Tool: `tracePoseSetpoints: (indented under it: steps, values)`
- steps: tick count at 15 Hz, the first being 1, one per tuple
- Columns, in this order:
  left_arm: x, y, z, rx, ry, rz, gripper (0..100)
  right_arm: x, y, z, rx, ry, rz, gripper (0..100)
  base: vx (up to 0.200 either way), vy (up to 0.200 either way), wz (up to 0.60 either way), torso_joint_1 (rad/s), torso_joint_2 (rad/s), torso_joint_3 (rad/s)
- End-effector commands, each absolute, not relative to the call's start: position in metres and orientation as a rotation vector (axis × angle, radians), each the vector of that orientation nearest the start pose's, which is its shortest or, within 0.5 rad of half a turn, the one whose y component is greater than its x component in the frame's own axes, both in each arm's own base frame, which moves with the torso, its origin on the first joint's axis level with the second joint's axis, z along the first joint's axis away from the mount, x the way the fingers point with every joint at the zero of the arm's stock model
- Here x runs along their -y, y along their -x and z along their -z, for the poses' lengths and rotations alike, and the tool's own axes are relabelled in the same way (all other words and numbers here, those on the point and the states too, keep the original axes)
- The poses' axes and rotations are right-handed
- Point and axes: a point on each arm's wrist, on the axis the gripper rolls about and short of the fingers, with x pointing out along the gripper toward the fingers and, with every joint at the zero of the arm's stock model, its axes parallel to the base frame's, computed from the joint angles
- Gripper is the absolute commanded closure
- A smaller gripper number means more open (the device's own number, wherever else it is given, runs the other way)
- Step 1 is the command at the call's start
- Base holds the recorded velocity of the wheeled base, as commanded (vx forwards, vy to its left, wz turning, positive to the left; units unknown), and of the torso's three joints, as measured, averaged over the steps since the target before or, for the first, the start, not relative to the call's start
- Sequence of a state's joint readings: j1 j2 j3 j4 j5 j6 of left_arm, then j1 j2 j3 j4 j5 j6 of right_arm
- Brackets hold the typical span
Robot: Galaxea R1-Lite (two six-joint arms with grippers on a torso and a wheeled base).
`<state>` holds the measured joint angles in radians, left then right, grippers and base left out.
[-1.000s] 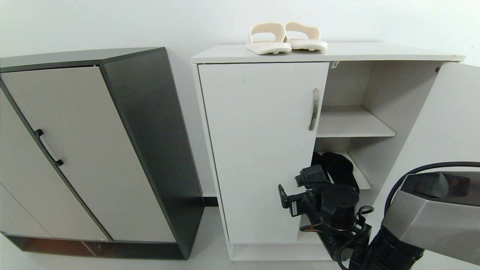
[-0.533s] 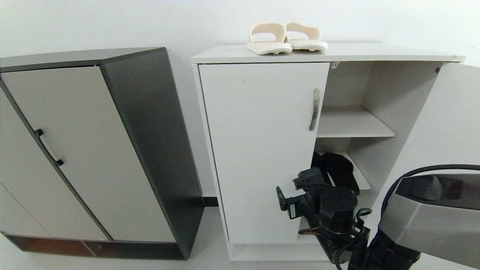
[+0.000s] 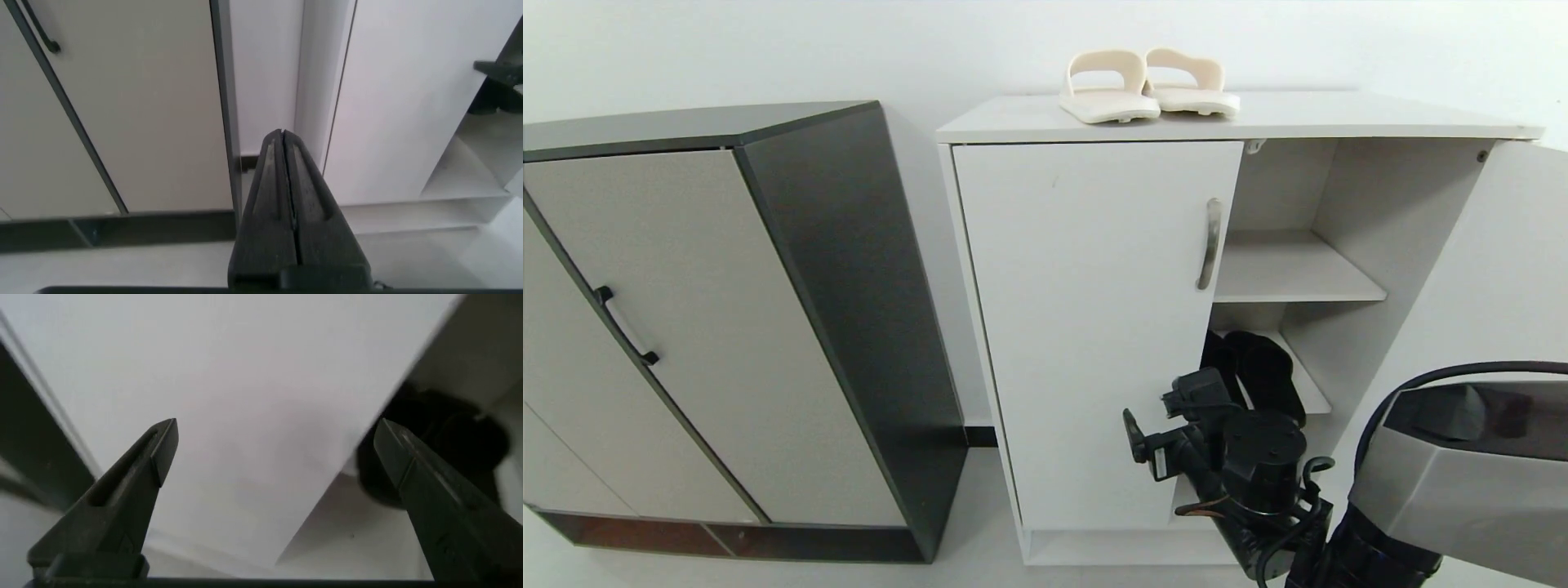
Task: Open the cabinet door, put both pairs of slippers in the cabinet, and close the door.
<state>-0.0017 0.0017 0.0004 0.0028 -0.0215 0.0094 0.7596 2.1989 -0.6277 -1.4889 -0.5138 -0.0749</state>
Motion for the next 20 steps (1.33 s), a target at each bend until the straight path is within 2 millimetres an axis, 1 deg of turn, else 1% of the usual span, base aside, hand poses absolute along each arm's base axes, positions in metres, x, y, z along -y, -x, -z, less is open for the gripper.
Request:
tracePoseSetpoints:
  steps: [1, 2, 4, 8, 15, 20]
  values:
    - [0.0, 0.023, -0.076, -0.001, -0.009, 0.025, 100, -0.234, -0.261, -0.06, -0.055, 0.121, -0.252, 0, 0.0, 0.0, 0.0, 0.046, -0.26, -0.364]
    - [0.0, 0.023, -0.076, -0.003, -0.009, 0.023, 100, -0.235, -0.26, -0.062, -0.049, 0.116, -0.26, 0, 0.0, 0.0, 0.0, 0.061, -0.51, -0.383]
    - [0.0, 0.023, -0.076, -0.003, -0.009, 0.023, 100, -0.235, -0.251, -0.069, -0.022, 0.098, -0.332, 0, 0.0, 0.0, 0.0, 0.036, -0.54, -0.354]
    - [0.0, 0.023, -0.076, -0.001, -0.009, 0.023, 100, -0.235, -0.248, -0.077, -0.001, 0.084, -0.341, 0, 0.0, 0.0, 0.0, 0.115, -0.47, -0.349]
    - [0.0, 0.023, -0.076, -0.003, -0.009, 0.023, 100, -0.236, -0.248, -0.075, -0.008, 0.087, -0.341, 0, 0.0, 0.0, 0.0, 0.152, -0.48, -0.327]
    - [0.0, 0.023, -0.076, -0.003, -0.009, 0.025, 100, -0.235, -0.248, -0.072, -0.016, 0.093, -0.34, 0, 0.0, 0.0, 0.0, 0.196, -0.51, -0.309]
